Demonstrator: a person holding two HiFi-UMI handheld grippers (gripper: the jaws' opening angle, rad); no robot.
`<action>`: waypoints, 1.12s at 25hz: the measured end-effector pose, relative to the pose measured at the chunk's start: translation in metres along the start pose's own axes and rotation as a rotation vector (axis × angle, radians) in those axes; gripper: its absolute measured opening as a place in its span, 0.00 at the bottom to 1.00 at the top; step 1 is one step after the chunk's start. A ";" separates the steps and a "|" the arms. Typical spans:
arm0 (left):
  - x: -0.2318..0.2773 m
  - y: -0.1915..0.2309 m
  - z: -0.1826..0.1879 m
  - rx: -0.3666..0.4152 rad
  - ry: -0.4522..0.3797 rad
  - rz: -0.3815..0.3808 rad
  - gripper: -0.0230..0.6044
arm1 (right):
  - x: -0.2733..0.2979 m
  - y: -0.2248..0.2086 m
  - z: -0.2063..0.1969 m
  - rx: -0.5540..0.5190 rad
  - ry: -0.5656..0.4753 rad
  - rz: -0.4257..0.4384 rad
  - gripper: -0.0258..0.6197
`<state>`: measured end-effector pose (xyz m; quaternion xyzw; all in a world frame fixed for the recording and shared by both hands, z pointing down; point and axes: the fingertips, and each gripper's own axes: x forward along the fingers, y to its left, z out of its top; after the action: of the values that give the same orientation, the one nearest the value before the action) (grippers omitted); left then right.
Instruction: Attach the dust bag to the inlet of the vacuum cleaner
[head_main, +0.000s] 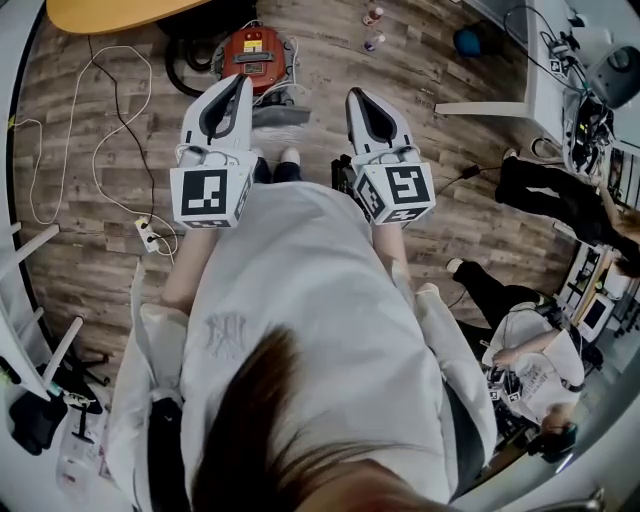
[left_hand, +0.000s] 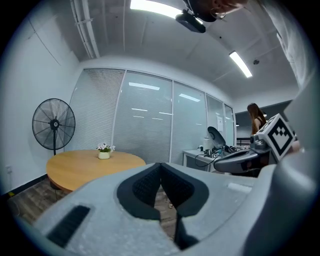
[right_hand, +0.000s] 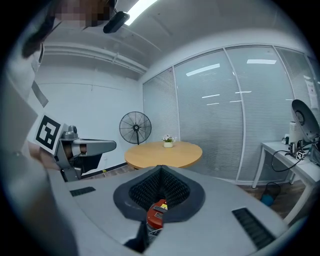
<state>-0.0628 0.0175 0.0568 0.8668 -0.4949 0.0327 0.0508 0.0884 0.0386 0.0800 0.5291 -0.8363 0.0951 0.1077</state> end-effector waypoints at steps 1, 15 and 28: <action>0.000 0.001 0.000 -0.001 -0.001 0.001 0.06 | 0.001 0.001 0.000 -0.001 -0.001 0.001 0.04; 0.011 0.005 0.000 -0.010 0.001 -0.007 0.06 | 0.007 -0.009 0.005 0.001 -0.011 -0.014 0.04; 0.018 0.006 -0.006 -0.003 0.024 -0.032 0.06 | 0.009 -0.014 0.003 0.000 -0.005 -0.031 0.04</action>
<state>-0.0586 0.0002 0.0650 0.8740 -0.4805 0.0417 0.0585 0.0974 0.0244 0.0799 0.5422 -0.8283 0.0923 0.1069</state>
